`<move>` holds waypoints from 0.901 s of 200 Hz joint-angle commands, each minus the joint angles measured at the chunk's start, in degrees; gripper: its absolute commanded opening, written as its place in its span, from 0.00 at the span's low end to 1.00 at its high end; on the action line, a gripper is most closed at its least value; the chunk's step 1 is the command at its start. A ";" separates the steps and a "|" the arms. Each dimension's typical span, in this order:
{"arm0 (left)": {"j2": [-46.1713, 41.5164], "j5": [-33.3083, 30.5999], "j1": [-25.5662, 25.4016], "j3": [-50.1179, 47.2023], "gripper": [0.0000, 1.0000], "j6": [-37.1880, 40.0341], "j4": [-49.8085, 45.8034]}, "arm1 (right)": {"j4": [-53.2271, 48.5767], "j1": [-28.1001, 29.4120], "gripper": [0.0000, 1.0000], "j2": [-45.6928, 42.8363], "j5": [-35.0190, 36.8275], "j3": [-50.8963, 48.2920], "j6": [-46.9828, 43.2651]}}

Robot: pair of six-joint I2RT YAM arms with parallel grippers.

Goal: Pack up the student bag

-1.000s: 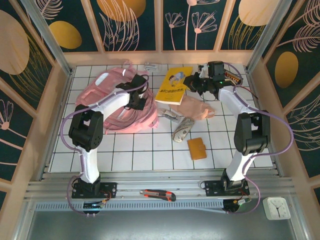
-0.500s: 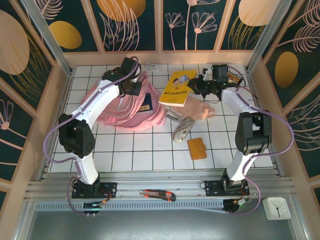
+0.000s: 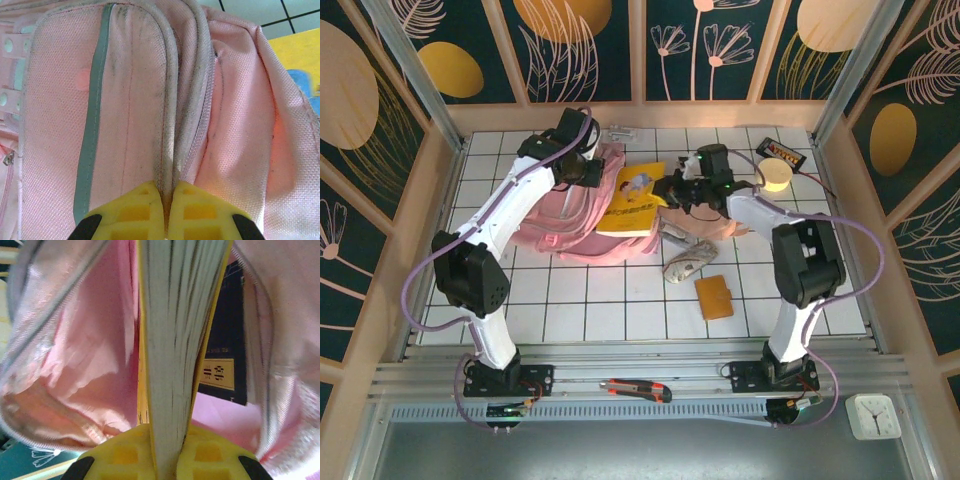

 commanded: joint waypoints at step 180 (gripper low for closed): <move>-2.13 8.00 0.52 1.94 0.00 0.11 5.36 | 4.25 9.13 0.63 21.59 5.74 25.61 2.67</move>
